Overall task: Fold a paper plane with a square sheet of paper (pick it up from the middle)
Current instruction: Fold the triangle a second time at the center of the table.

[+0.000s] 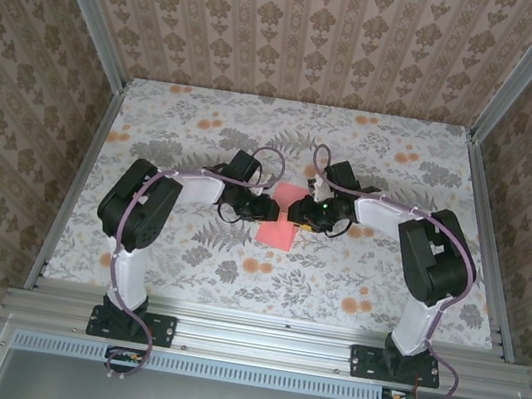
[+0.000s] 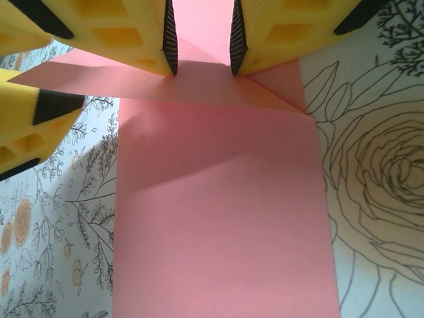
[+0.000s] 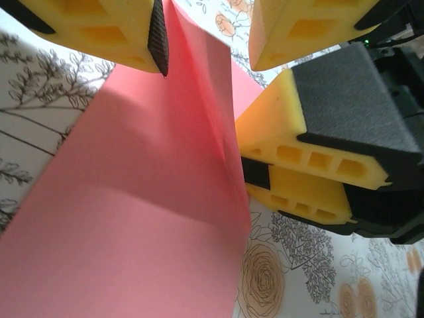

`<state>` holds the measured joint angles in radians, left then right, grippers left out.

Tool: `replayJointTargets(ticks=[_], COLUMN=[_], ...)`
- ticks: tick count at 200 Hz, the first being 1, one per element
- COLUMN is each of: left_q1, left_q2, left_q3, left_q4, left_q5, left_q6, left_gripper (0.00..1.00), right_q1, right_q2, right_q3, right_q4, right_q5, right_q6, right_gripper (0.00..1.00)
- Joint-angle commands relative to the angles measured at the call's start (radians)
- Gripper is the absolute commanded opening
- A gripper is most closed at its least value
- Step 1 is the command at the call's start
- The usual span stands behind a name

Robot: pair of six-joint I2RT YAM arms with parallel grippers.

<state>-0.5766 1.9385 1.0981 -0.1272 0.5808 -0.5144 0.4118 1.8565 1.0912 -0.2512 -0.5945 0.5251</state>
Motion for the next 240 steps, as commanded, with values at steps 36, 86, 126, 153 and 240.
replayJointTargets(ticks=[36,86,126,153,240], left_q1=[0.007,0.027,0.046,0.071,0.082], left_q2=[-0.002,-0.139,-0.253,-0.324,-0.440], left_q3=[-0.019,-0.048,-0.105,-0.188,-0.336], left_q4=[0.005,-0.021,0.010,0.123,0.422], left_q5=[0.000,-0.018,-0.022,-0.004,0.026], left_q6=[-0.002,-0.013,-0.074,-0.181,-0.453], left_gripper=[0.34,0.50,0.58,0.59,0.64], right_q1=[0.028,0.032,0.029,0.019,0.007], right_q2=[0.085,0.060,0.001,-0.037,-0.130], right_q3=[0.079,0.076,0.060,0.045,0.018], right_q4=[-0.042,-0.036,0.015,0.063,0.187], right_q5=[0.032,0.022,-0.053,-0.114,-0.244], right_q6=[-0.050,-0.059,-0.021,0.022,0.138], right_gripper=[0.30,0.11,0.06,0.04,0.04])
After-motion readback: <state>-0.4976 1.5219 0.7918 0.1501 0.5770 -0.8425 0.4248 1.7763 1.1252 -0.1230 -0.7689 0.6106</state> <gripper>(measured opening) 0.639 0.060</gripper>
